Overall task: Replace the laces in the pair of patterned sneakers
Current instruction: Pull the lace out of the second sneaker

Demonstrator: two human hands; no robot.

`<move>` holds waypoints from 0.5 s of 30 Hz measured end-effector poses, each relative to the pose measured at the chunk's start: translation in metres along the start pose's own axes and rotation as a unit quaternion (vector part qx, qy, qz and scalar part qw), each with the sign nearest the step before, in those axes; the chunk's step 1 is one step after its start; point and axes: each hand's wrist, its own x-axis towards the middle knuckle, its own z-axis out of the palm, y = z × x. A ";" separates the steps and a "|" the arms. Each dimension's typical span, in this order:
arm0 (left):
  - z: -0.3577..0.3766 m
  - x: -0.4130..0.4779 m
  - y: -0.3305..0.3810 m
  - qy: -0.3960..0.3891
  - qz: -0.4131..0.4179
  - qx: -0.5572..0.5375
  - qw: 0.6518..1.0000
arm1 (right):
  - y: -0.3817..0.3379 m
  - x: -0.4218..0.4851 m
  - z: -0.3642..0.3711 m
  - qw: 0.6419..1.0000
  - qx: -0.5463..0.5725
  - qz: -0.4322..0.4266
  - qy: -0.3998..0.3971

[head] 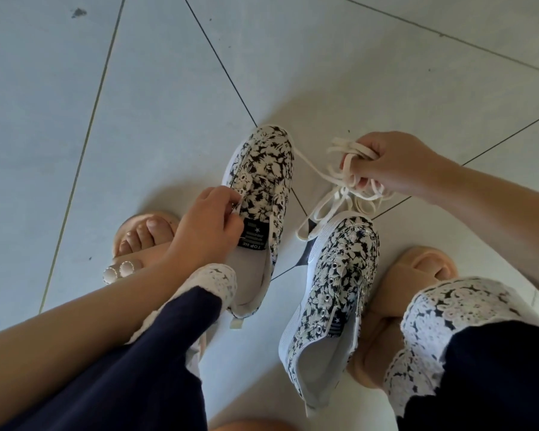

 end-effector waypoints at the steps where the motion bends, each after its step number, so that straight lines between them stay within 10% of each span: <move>1: 0.001 0.000 0.000 0.001 -0.007 0.000 1.000 | 0.006 0.000 0.001 0.999 -0.033 0.004 0.008; 15: 0.002 0.006 0.007 0.008 0.024 -0.018 1.000 | 0.036 0.012 0.061 0.974 -0.200 0.026 0.100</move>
